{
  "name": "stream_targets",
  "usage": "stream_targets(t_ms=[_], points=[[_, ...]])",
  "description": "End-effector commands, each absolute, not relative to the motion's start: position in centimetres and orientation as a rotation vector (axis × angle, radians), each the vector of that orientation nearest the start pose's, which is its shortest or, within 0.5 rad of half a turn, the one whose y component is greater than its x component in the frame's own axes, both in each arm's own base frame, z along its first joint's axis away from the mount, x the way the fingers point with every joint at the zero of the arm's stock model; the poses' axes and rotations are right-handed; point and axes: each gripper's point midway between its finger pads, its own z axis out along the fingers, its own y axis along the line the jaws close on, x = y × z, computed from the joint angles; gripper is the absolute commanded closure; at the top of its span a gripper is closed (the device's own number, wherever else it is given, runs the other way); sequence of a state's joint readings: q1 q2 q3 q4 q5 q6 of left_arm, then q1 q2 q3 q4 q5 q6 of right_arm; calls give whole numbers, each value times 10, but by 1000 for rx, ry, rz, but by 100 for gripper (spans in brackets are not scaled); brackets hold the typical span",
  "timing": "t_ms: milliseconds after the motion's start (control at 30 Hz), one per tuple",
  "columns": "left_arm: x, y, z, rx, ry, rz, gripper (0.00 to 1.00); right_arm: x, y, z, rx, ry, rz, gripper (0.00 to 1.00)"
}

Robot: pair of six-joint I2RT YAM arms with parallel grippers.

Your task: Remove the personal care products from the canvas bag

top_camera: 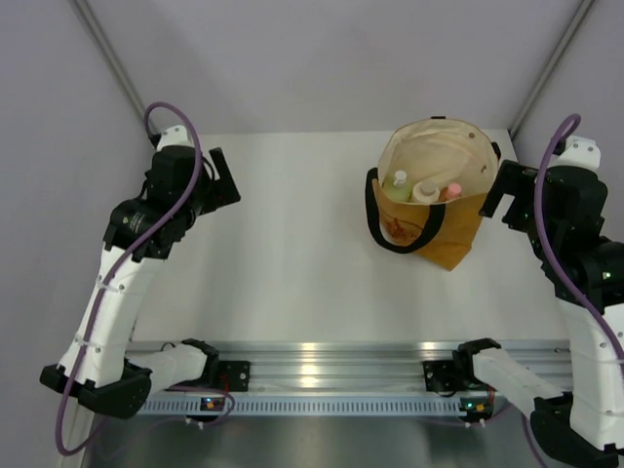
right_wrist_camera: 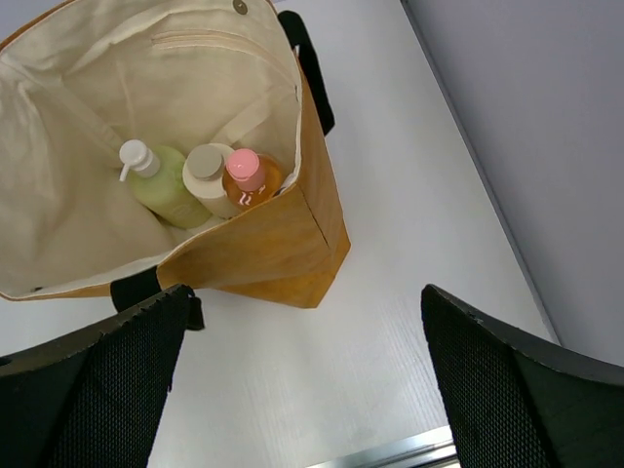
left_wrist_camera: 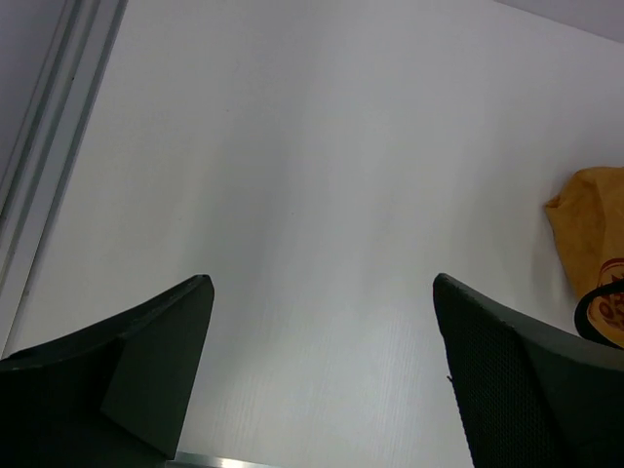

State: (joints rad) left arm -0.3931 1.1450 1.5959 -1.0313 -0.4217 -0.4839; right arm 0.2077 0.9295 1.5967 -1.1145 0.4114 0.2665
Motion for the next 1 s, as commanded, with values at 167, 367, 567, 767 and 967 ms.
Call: stream_targets(t_ms=[167, 367, 567, 767, 967], points=[[305, -99, 382, -410, 2018, -343, 2, 223, -13, 392, 349, 1905, -76, 1], [326, -165, 372, -433, 2121, -601, 2, 231, 4, 383, 332, 1934, 23, 0], [349, -251, 364, -311, 2192, -733, 2, 227, 9, 390, 315, 1917, 65, 1], [369, -323, 358, -133, 2200, -798, 2, 221, 20, 387, 263, 1927, 131, 0], [380, -396, 324, 31, 2263, -937, 11, 214, 34, 385, 175, 1940, 203, 0]])
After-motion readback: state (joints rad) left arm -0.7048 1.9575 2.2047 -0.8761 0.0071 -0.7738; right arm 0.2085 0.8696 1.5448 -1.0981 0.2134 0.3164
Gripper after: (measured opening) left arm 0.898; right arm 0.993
